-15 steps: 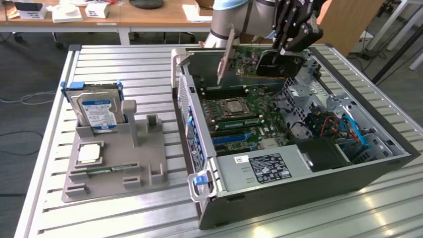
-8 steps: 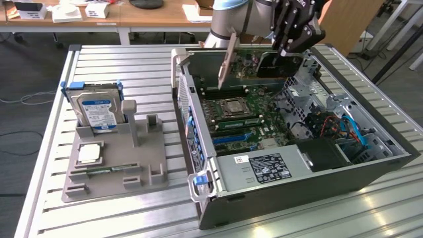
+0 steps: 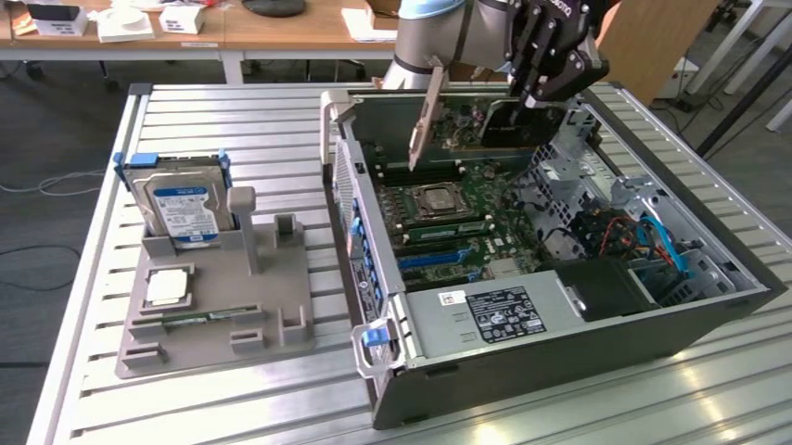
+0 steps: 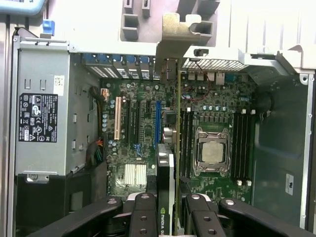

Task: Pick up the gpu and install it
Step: 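Insert the gpu into the slot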

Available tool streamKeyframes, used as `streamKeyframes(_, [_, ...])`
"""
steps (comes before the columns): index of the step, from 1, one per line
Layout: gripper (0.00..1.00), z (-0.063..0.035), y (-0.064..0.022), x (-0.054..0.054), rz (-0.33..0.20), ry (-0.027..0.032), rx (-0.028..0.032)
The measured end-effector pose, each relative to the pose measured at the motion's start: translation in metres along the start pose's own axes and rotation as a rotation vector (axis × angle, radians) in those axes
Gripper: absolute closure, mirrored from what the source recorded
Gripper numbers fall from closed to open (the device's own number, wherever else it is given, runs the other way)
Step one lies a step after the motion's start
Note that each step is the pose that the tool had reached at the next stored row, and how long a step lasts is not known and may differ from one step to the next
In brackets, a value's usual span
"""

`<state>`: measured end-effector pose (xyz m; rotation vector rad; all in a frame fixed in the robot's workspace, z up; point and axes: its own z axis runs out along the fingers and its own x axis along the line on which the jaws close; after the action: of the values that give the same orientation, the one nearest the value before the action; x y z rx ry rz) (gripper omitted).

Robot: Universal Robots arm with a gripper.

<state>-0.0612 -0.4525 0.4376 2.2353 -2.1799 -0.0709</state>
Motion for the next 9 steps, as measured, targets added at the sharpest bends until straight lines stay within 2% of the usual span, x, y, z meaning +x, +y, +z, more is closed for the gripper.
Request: streamKeyframes(9, [0.73,0.0139,-0.0005,0.0,0.019,-0.003,0.0018])
